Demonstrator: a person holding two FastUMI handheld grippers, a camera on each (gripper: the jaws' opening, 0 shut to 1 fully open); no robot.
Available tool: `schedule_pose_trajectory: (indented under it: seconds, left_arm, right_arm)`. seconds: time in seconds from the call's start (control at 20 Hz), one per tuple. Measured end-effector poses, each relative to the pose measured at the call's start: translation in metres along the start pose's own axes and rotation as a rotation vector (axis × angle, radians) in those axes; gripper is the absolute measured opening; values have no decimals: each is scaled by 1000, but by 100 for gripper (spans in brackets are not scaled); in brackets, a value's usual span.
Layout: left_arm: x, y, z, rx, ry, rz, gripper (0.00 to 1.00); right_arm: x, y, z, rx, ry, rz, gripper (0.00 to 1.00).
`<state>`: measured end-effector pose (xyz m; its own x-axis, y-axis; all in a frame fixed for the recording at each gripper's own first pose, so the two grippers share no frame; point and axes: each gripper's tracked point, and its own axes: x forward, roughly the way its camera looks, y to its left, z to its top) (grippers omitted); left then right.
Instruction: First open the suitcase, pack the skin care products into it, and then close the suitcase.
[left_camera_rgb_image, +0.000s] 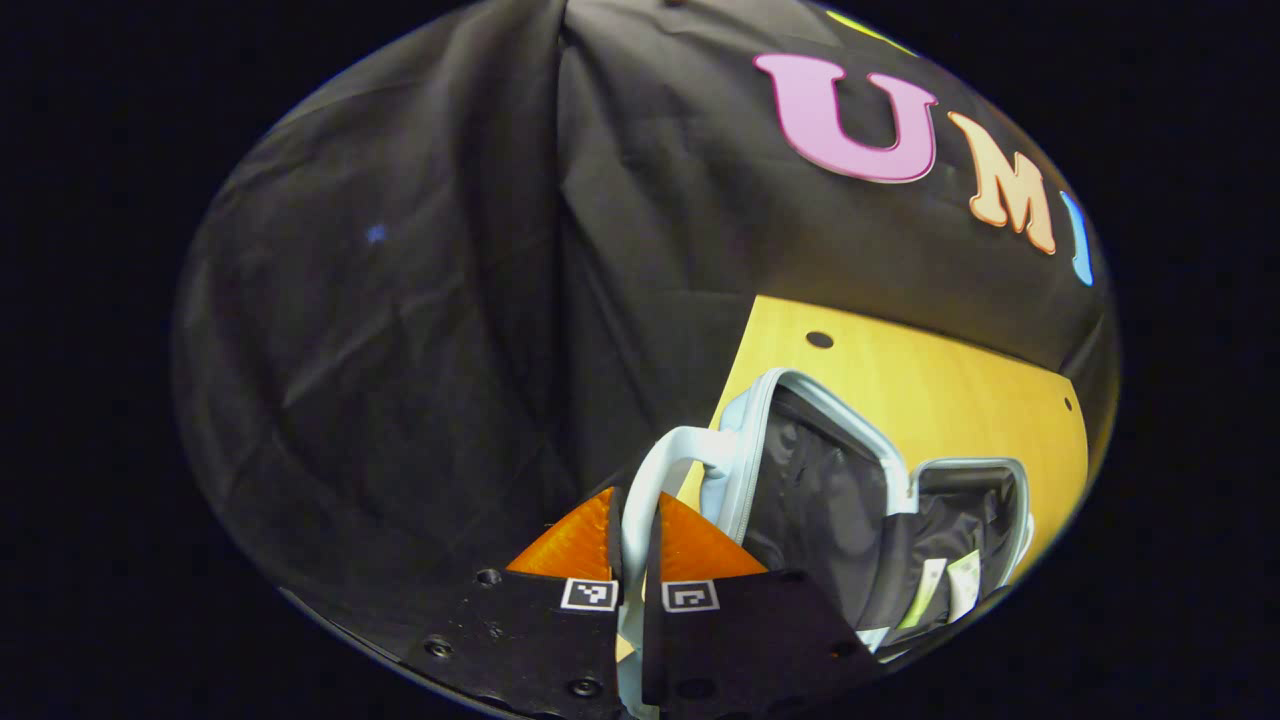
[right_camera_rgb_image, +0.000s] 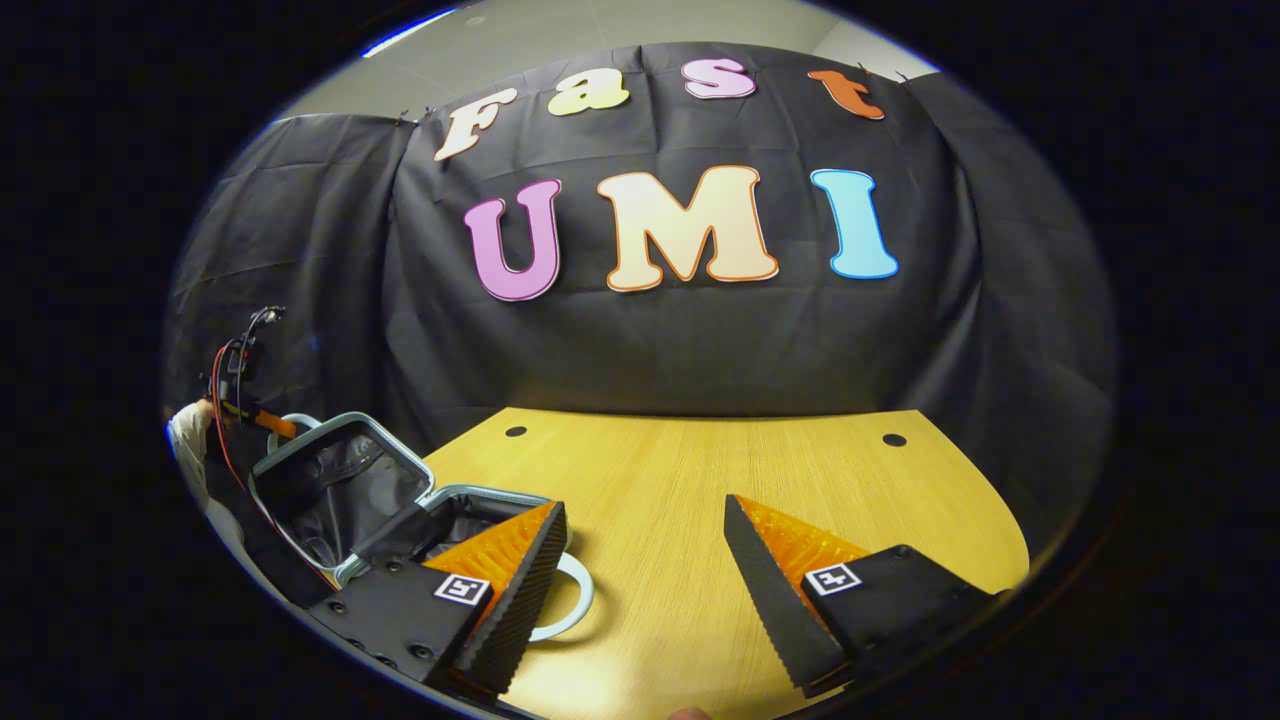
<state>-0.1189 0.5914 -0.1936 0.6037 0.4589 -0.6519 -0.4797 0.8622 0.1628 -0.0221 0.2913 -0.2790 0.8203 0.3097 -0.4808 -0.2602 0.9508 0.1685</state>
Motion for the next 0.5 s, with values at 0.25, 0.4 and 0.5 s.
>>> schedule_pose_trajectory:
  seconds: [0.25, 0.4, 0.5]
  left_arm:
    - [-75, -77, 49, 77, -133, -54, 2]
    - [-99, -125, 67, 118, -186, -108, 2]
    - [-110, -153, 69, 131, -196, -131, 1]
  right_arm:
    - [-11, -20, 10, 16, -19, 47, 98]
    - [-18, -34, 12, 11, -22, 62, 98]
    - [-21, -40, 14, 24, -26, 68, 98]
